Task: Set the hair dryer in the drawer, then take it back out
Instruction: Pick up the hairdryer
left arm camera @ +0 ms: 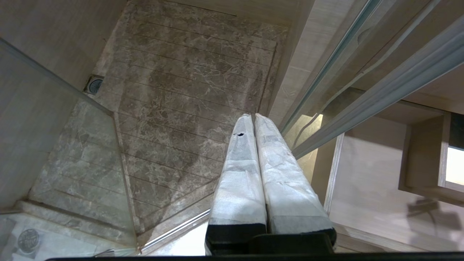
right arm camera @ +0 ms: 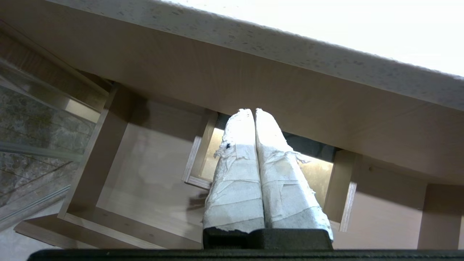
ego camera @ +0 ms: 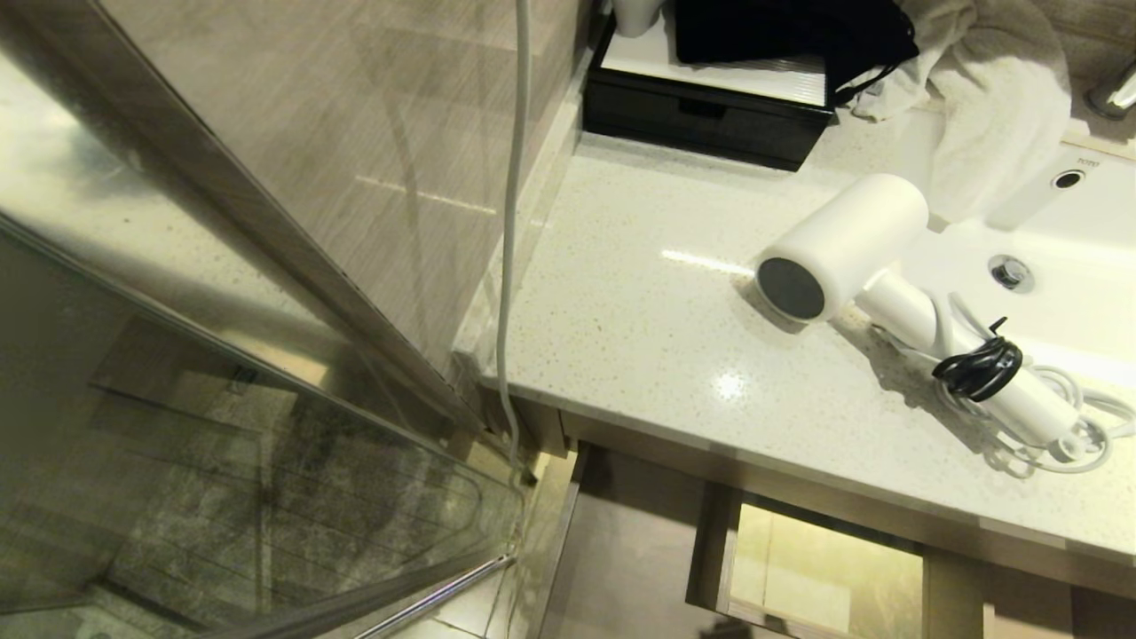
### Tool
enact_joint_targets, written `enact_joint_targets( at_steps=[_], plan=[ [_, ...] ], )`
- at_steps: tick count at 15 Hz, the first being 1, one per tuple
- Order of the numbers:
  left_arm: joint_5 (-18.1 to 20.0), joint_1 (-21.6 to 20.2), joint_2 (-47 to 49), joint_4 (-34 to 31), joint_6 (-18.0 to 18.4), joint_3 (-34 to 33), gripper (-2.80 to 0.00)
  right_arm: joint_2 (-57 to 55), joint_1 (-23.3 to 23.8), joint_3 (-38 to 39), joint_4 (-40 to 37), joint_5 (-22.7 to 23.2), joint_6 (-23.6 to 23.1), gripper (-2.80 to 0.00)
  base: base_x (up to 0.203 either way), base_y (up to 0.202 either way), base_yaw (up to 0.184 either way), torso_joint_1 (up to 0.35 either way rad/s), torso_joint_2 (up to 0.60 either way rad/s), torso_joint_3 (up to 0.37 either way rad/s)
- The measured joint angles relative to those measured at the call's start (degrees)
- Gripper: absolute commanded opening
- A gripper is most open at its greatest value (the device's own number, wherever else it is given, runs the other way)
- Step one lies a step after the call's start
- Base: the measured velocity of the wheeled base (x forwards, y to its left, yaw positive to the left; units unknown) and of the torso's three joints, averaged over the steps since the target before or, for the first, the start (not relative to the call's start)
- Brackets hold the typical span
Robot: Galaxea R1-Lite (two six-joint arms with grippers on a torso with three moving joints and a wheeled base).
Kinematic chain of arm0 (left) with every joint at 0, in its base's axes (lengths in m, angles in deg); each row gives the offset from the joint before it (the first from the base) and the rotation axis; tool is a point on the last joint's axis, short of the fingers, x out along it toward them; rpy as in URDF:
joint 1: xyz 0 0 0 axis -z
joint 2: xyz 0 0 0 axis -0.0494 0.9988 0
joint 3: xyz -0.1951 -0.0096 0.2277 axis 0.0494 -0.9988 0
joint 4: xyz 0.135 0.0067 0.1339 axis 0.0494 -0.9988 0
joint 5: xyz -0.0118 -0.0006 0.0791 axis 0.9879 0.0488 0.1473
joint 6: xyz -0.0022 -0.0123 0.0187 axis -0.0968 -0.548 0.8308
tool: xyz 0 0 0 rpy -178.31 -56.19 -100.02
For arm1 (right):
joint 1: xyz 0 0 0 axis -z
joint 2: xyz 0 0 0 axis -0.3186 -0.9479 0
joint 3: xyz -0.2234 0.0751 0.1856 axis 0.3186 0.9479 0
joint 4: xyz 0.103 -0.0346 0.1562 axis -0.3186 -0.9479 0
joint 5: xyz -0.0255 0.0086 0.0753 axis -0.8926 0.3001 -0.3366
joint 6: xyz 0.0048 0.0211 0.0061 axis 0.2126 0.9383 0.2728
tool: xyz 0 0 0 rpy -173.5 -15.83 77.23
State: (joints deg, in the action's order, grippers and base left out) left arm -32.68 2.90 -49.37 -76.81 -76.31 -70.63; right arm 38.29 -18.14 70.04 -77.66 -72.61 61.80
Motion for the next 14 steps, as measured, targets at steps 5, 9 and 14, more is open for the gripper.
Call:
enact_joint_targets(
  at_steps=[5,9,14],
  plan=[
    [-0.02,0.04,0.0,0.05,0.04,0.0,-2.8,-0.28,0.0,-2.22,-0.35,0.09,-0.36,-2.8,0.0,0.0,0.0,0.0,0.0,0.0],
    [0.0,0.04,0.0,0.0,0.01,0.0,-2.8,-9.06,0.0,-28.65,-11.24,0.99,-0.36,-2.8,0.0,0.0,0.0,0.0,0.0,0.0],
    [0.0,0.02,0.0,0.02,-0.02,0.0,-2.8,-35.42,-0.18,-83.09,-40.32,7.91,-0.23,-2.8,0.0,0.0,0.0,0.0,0.0,0.0]
  ],
)
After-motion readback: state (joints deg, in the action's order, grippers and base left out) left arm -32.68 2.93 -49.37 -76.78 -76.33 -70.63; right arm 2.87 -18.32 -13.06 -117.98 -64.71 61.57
